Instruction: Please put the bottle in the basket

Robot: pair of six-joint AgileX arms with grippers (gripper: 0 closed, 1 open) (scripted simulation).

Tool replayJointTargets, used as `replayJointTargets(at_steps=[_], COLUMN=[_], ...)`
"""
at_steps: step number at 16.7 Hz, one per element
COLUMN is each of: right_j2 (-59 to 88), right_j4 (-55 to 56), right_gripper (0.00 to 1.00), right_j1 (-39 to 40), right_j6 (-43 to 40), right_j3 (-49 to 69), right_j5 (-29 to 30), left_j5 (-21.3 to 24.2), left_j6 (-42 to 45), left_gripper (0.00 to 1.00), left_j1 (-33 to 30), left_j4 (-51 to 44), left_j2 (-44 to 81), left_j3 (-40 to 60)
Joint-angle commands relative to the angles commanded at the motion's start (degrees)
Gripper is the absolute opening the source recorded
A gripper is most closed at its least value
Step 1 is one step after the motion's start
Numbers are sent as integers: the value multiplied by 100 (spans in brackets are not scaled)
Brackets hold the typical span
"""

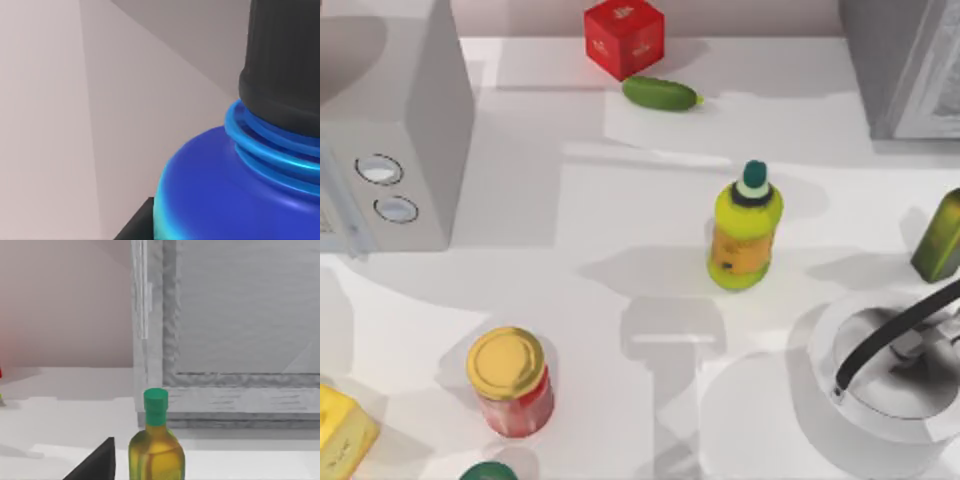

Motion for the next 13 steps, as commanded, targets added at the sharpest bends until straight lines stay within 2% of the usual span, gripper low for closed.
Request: replayJointTargets(at_steps=[2, 13], right_j2=[0, 0], right_j4=[0, 0], right_gripper=[100, 100], right_j1=[0, 0], right_j6=[0, 0], right_j3=[0, 0], right_j5=[0, 0], left_j5=[0, 0], left_j6=[0, 0], left_gripper=[0, 83], left_j1=[0, 0], left_j4=[0, 0], left_j2=[0, 0], left_j3=[0, 0])
